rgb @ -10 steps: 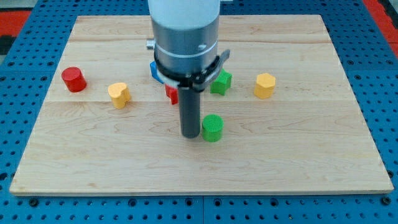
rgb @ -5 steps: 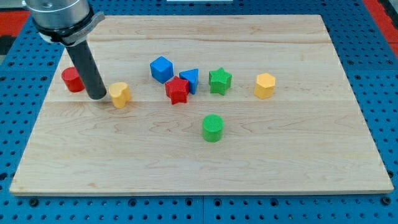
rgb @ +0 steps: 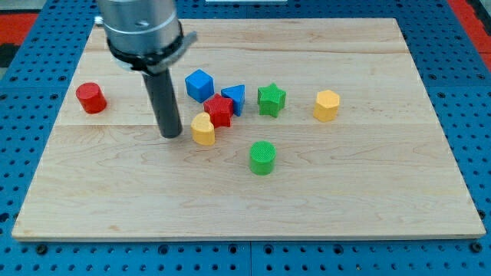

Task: Slide yellow heart towards green circle

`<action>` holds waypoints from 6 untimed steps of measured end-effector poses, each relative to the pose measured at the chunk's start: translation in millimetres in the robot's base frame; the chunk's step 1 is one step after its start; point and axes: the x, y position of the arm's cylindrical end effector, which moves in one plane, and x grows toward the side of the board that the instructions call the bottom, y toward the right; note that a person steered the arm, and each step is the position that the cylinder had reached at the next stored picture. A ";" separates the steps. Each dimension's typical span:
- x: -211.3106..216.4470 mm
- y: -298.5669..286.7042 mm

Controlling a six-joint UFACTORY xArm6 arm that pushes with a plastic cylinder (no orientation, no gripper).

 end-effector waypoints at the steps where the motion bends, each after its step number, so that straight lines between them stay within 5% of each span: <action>1: -13.7 17.9; 6: 17.9 64.1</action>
